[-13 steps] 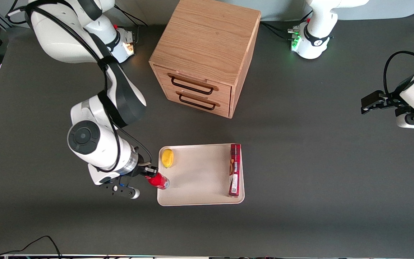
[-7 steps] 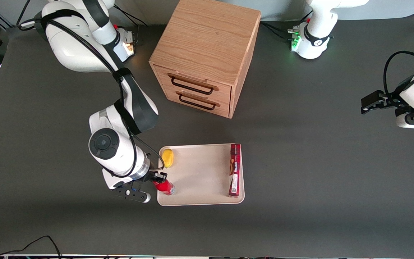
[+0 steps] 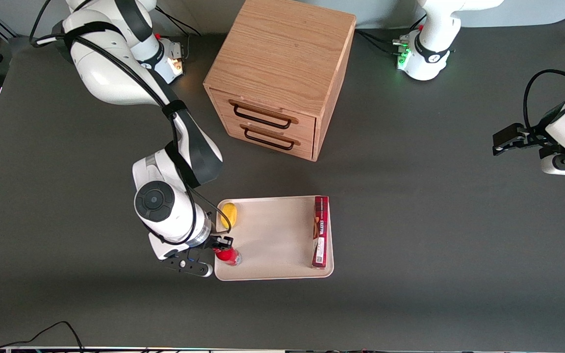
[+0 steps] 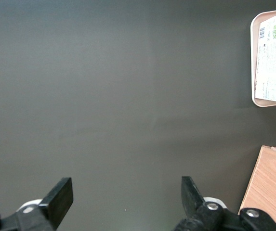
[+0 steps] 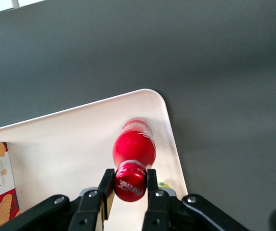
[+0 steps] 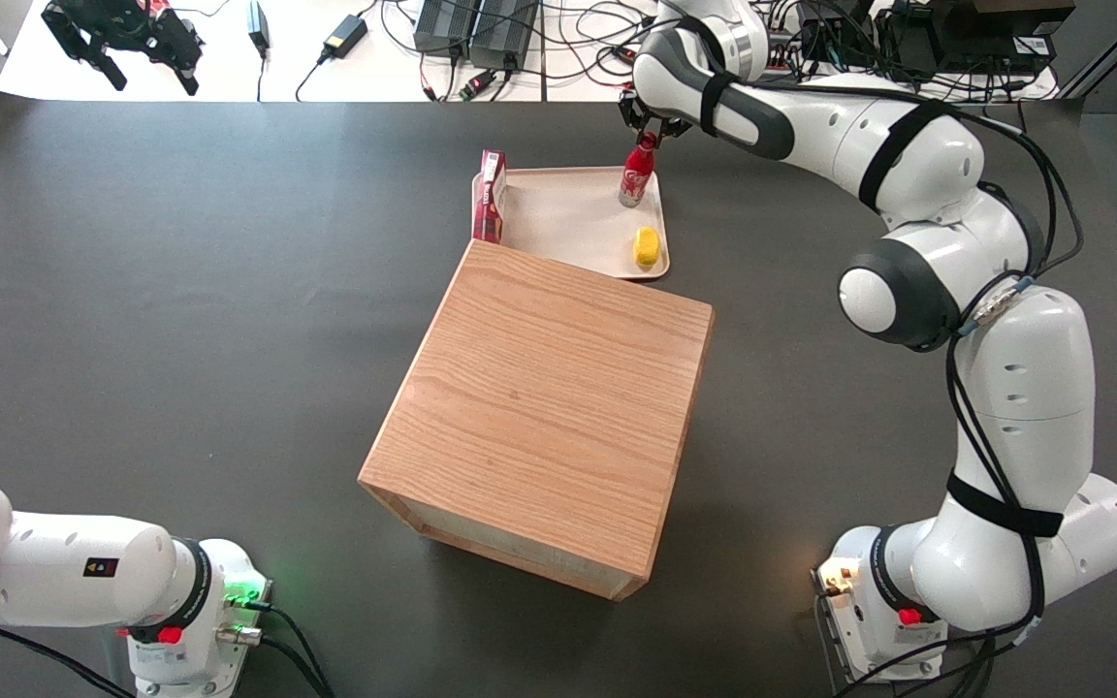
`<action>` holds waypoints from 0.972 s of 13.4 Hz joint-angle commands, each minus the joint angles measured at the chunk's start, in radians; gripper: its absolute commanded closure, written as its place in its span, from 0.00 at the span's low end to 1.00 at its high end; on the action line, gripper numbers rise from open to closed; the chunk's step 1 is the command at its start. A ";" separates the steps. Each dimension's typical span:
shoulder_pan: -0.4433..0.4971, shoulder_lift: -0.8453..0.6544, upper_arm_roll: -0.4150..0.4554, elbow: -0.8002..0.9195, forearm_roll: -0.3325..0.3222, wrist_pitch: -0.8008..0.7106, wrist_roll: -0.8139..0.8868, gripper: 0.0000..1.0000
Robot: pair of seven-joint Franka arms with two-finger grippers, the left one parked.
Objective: Place coke bottle on tray
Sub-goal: 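Lower the bottle onto the tray beside the lemon and open the right gripper, then raise the open right gripper away from the bottle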
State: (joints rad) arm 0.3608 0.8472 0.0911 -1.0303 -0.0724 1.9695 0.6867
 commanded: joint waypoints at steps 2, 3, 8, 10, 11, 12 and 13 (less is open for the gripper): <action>0.018 0.018 -0.014 0.042 -0.041 0.003 0.028 0.00; 0.017 0.016 -0.014 0.042 -0.041 0.003 0.028 0.00; -0.018 -0.115 -0.005 -0.066 -0.035 -0.098 0.014 0.00; -0.057 -0.270 0.006 -0.228 -0.027 -0.136 -0.021 0.00; -0.078 -0.360 0.010 -0.331 -0.024 -0.138 -0.071 0.00; -0.110 -0.446 0.010 -0.423 0.000 -0.138 -0.125 0.00; -0.141 -0.521 0.010 -0.494 0.022 -0.143 -0.192 0.00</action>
State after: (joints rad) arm 0.2824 0.5580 0.0880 -1.2497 -0.0844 1.8106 0.6015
